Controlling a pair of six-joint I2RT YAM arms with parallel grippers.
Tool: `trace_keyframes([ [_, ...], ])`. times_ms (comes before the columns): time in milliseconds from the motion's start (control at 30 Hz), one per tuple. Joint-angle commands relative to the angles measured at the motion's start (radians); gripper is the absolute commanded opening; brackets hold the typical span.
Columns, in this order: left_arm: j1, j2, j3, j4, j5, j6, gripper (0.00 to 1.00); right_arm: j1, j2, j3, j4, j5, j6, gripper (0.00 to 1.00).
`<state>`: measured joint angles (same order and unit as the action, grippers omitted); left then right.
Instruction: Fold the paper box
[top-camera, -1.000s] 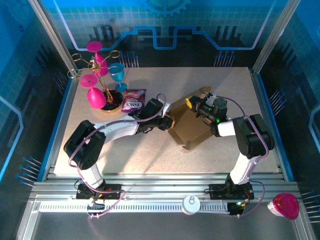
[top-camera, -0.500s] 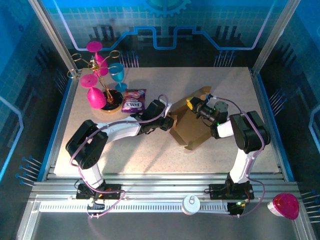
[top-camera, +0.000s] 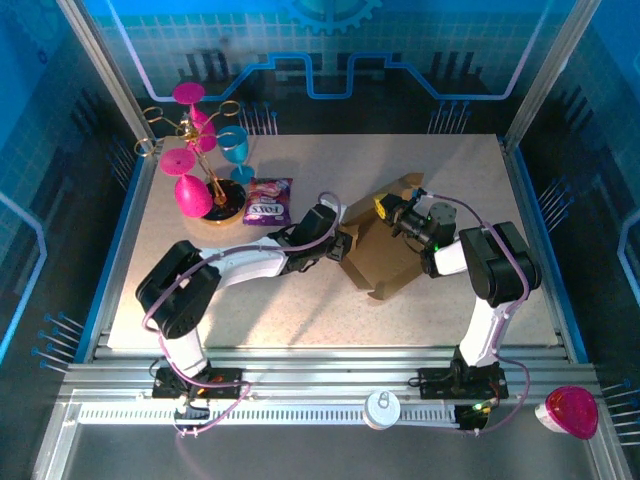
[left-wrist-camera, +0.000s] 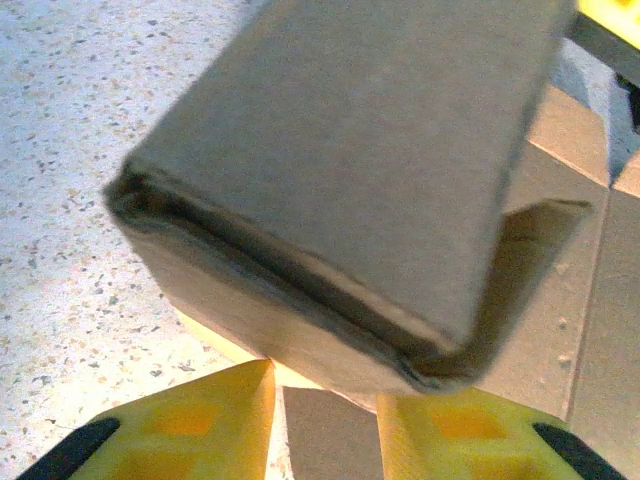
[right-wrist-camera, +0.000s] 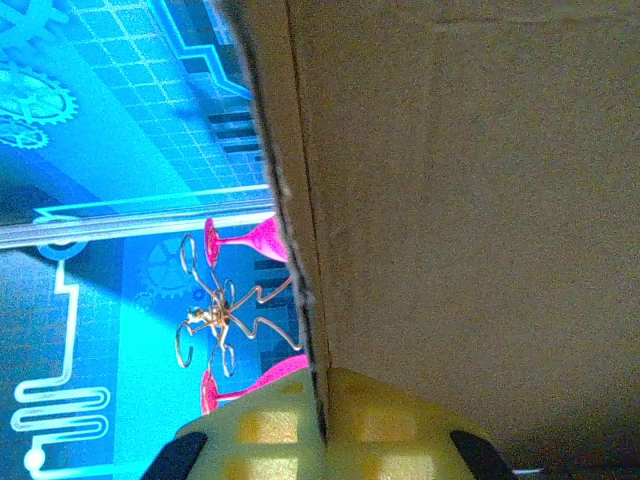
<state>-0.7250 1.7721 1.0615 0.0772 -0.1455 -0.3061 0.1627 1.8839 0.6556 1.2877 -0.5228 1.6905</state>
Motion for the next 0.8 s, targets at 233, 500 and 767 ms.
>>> trace_keyframes([
  [233,-0.010,0.062,0.004,0.120,-0.179,-0.100,0.38,0.018,0.025,0.031,-0.007,0.032,0.023,0.00],
  [500,-0.008,0.136,0.074,0.097,-0.248,-0.111,0.38,0.025,0.021,0.053,-0.030,0.048,0.036,0.00],
  [767,-0.012,0.180,0.114,0.088,-0.349,-0.134,0.30,0.030,0.018,0.084,-0.047,0.066,0.061,0.00],
])
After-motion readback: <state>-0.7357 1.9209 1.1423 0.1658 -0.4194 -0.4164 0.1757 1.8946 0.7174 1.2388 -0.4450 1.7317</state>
